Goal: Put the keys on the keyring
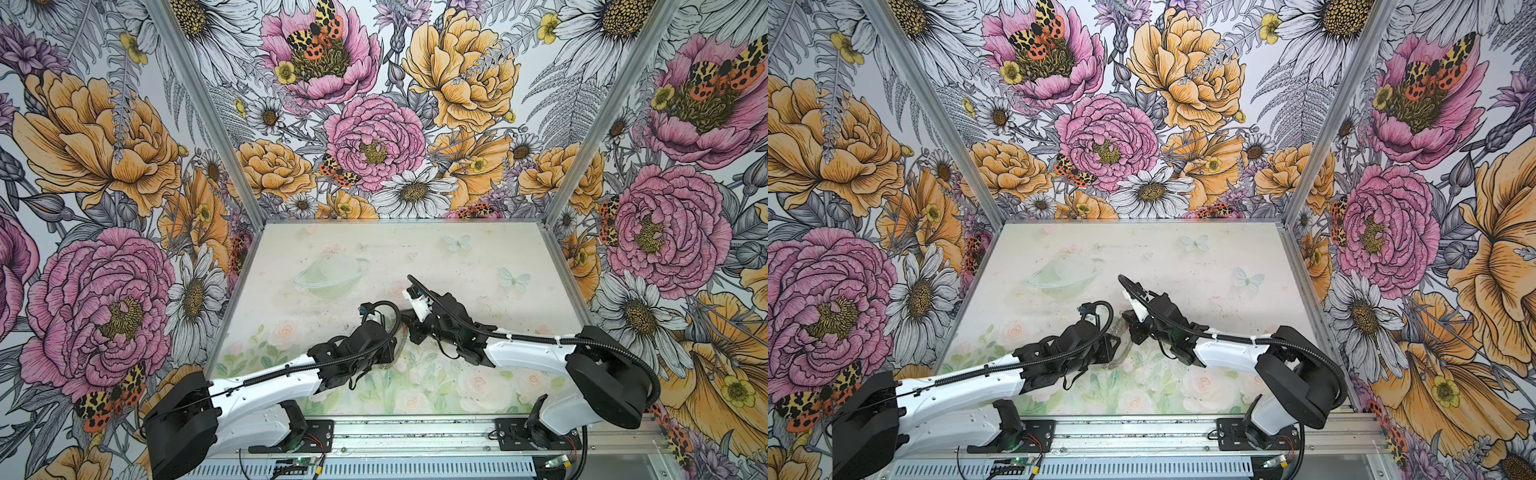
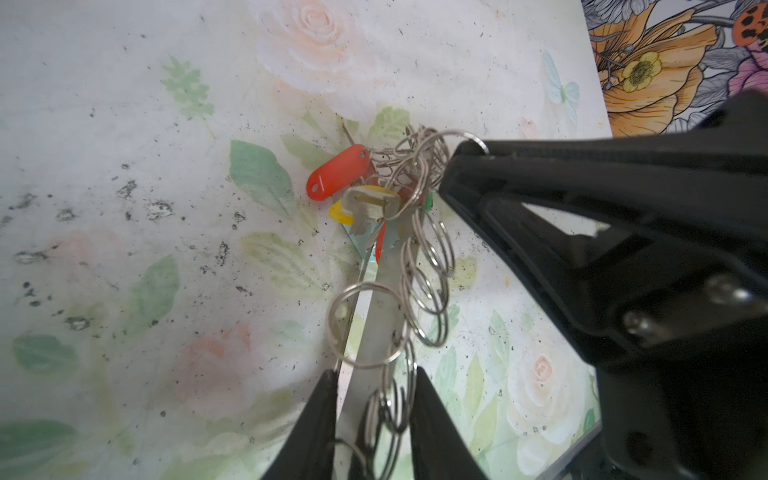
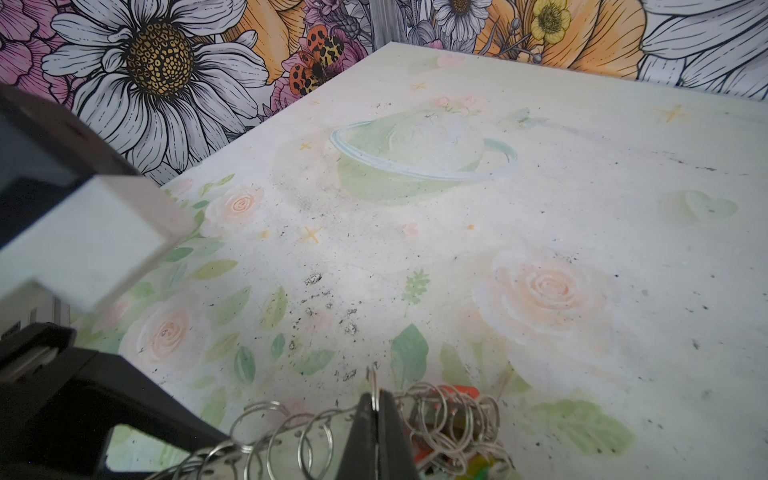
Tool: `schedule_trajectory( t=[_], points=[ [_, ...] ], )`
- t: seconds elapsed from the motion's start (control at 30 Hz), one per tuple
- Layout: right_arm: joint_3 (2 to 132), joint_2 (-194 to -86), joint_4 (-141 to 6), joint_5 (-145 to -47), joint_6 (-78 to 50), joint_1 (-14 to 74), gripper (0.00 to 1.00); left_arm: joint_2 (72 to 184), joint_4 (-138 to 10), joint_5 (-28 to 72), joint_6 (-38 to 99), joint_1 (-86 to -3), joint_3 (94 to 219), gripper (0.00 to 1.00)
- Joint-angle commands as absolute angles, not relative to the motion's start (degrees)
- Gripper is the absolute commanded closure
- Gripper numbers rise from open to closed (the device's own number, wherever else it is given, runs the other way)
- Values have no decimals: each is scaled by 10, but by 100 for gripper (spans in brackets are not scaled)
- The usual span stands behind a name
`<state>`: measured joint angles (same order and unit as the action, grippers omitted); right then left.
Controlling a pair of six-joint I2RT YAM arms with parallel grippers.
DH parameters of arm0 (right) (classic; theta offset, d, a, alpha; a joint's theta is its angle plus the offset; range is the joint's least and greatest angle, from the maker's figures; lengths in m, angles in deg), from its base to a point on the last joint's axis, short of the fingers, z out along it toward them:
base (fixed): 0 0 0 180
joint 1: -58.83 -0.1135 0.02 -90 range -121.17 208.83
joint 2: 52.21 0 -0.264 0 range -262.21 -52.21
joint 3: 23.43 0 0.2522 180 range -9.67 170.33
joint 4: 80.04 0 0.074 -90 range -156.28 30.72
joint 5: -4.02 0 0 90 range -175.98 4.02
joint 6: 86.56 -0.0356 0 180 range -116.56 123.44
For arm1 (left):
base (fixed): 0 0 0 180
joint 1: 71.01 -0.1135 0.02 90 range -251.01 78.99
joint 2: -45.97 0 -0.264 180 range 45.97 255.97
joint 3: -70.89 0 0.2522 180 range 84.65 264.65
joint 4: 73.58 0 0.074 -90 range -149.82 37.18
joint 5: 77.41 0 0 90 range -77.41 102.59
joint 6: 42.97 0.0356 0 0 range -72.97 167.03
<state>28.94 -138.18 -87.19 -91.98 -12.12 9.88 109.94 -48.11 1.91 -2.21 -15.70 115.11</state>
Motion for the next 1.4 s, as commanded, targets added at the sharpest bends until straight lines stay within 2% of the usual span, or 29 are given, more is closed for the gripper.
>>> schedule_trajectory(
  t=[0.0, 0.17, 0.37, 0.5, 0.57, 0.73, 0.87, 1.13, 1.37],
  points=[
    [318, -1385, -881, -917, -130, 95, 100, 1104, -490, 34, -13, -171, 1162, 78],
    [324, -1391, -877, -929, -143, 100, 97, 1102, -513, 48, -13, -183, 1149, 88],
    [321, -1371, -876, -951, -178, 122, 81, 1091, -546, 61, -18, -200, 1126, 95],
    [290, -1318, -861, -948, -236, 155, 66, 1072, -600, 80, -33, -215, 1098, 97],
    [262, -1285, -850, -935, -278, 171, 62, 1060, -629, 82, -45, -220, 1082, 98],
    [170, -1217, -857, -911, -427, 186, 60, 1025, -737, 91, -99, -233, 1038, 100],
    [107, -1201, -941, -899, -551, 173, 59, 1001, -823, 68, -143, -229, 1027, 100],
    [67, -1255, -1124, -893, -636, 142, 49, 994, -896, 69, -175, -228, 1027, 100],
    [57, -1335, -1278, -920, -689, 137, 51, 997, -934, 72, -190, -223, 1015, 100]
  ],
)
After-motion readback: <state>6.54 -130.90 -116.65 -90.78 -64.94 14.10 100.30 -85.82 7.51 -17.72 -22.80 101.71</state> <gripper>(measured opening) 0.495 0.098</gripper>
